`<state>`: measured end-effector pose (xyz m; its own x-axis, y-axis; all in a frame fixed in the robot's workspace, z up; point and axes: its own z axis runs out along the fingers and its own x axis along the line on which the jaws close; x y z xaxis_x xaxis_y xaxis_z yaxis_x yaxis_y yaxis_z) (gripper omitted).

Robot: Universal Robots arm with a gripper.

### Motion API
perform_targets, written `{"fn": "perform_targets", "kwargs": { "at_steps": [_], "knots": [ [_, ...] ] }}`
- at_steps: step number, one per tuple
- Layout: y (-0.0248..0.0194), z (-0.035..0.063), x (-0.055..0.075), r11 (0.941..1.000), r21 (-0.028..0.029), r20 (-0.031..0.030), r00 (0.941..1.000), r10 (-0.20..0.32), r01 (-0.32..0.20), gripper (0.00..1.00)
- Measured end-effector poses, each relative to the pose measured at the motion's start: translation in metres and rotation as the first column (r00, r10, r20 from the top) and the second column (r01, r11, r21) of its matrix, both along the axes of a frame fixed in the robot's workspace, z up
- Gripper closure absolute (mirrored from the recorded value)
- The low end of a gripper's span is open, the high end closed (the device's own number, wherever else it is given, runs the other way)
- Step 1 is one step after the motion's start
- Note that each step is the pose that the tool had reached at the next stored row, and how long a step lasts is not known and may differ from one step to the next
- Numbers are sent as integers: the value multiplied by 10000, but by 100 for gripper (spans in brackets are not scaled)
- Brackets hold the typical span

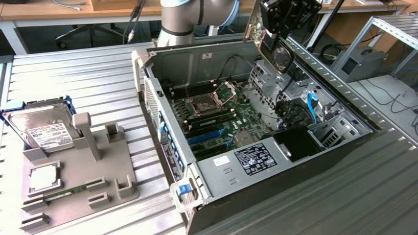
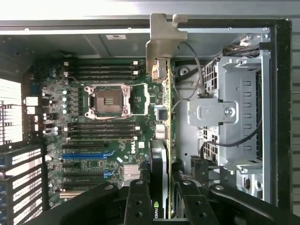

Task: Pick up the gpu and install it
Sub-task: 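Pick up the gpu and move the gpu toward the slot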

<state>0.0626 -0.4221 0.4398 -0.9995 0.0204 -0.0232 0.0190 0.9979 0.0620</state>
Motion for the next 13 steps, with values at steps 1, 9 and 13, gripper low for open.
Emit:
{"fn": "perform_targets", "kwargs": {
  "at_steps": [1, 9, 13],
  "knots": [
    [4, 0, 28, 10000, 0, 0, 10000, 0, 0, 73],
    [7, 0, 109, 10000, 0, 0, 10000, 2, -2, 73],
    [7, 0, 172, 10000, 0, 0, 10000, 0, 0, 73]
  ]
}}
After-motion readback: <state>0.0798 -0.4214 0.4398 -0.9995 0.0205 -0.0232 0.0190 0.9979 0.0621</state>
